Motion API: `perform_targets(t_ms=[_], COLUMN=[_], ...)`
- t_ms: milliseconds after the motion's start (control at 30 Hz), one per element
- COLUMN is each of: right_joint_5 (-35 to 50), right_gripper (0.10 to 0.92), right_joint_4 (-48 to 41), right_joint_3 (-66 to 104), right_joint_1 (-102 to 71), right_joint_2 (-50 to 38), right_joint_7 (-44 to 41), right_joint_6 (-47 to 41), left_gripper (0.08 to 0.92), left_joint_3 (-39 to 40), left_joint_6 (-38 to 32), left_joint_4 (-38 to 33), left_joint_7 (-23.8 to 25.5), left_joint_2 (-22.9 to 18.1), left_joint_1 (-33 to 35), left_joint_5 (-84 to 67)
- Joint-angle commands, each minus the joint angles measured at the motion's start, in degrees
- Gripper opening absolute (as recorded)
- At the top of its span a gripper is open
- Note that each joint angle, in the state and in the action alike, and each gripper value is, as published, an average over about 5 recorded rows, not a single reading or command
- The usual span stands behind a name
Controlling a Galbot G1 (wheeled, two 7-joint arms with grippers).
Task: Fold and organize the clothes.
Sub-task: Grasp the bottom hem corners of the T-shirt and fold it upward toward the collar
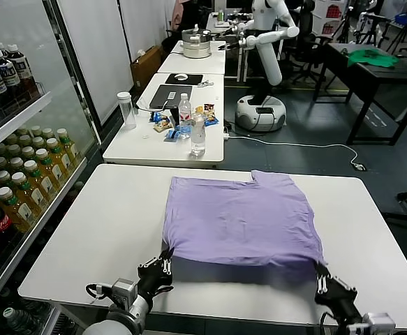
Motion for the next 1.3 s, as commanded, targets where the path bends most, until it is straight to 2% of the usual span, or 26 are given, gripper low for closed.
perform_targets(t_ms=[33, 467, 733, 833, 933, 1133, 1300], right_joint_5=[4.7, 0.3, -5.6, -8.1, -9.9, -12.3, -12.3], right_gripper=[0.120, 0.120, 0.120, 0.129, 0.186, 0.358, 0.505], right_joint_4=[-11.8, -22.2, -24.4, -24.1, -22.6, -18.7, -16.5], right_joint_3=[-0.3, -5.5, -8.9, -9.7, -9.2, -6.7, -4.6], right_joint_1=[18.4, 28.7, 30.3, 30.0, 28.4, 23.1, 18.9], right_joint_2=[-7.9, -10.1, -8.3, -7.5, -7.1, -7.2, -6.0], right_joint_7=[0.6, -1.6, -3.6, -4.4, -5.1, -4.8, -3.6], right_joint_6=[-1.8, -3.4, -3.6, -2.9, -0.4, 5.7, 3.9], left_gripper=[0.109, 0.109, 0.109, 0.138, 0.211, 0.384, 0.531], left_joint_3=[0.6, 5.0, 6.6, 6.6, 6.1, 5.1, 5.2], left_joint_6=[-0.5, -1.3, -0.9, -0.9, -1.0, -1.3, -1.4], left_joint_4=[6.4, 16.5, 19.6, 19.6, 18.6, 15.1, 13.6], left_joint_7=[1.3, 2.2, 2.7, 2.4, 1.6, -0.3, -0.7], left_joint_2=[2.8, 1.6, 0.4, -0.1, -0.5, -1.6, -3.0], left_joint_1=[-9.3, -17.7, -19.6, -19.1, -17.7, -14.0, -11.7], left_joint_5=[-2.4, 3.4, 6.2, 6.5, 6.6, 6.9, 7.6])
